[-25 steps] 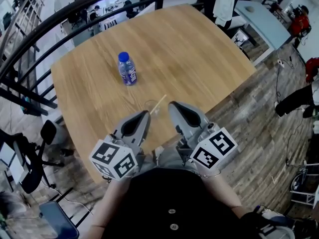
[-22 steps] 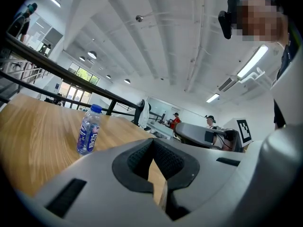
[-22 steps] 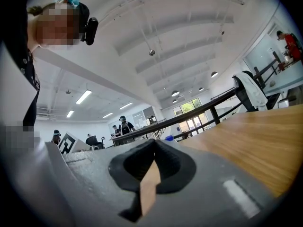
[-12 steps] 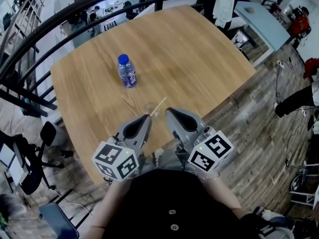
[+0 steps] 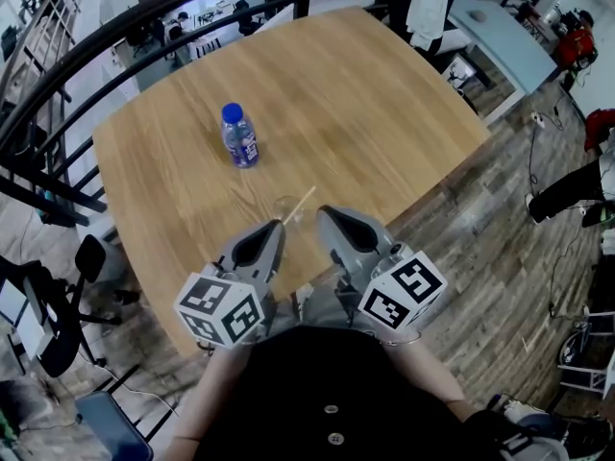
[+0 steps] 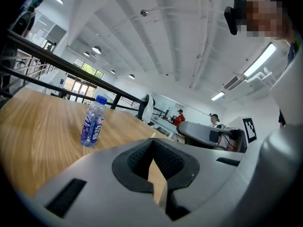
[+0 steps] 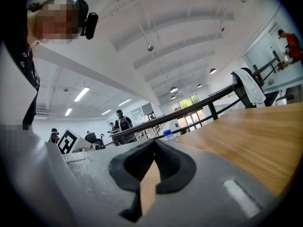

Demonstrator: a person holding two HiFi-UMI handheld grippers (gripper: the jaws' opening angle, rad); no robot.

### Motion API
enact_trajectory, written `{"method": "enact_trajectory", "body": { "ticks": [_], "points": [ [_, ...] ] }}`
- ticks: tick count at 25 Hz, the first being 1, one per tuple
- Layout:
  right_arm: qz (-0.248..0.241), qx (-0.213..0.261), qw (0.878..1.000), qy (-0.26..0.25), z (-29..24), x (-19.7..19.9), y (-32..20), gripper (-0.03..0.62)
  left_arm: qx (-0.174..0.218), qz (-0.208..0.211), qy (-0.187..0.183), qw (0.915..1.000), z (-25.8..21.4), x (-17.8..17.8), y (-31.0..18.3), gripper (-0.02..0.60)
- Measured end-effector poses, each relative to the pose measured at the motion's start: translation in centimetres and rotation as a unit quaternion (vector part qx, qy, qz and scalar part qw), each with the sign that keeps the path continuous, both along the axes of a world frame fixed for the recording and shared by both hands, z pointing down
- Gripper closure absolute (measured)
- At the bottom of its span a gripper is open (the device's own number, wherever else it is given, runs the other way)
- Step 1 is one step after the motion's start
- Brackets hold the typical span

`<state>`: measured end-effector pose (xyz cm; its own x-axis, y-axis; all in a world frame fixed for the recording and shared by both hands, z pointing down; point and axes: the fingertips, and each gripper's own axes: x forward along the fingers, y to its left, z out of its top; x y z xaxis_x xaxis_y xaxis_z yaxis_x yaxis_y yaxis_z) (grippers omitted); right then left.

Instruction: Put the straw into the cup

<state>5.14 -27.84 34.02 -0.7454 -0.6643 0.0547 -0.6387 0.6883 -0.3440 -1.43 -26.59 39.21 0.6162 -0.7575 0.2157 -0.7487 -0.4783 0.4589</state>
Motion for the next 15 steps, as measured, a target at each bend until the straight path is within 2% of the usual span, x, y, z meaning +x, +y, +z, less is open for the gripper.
{"method": "enact_trajectory", "body": {
  "ticks": [7,15],
  "points": [
    [-0.004,-0.004,1.0,0.013,0.3,0.09,-0.02,0.595,-0.006,0.002,-0.003,1.0,0.34,-0.02,-0.07,0.565],
    [-0.005,-0.007,1.0,0.004,0.11,-0.17,0.12,0.595,-0.006,-0.001,-0.001,1.0,0.37,-0.08,0.06,0.565]
  ]
}}
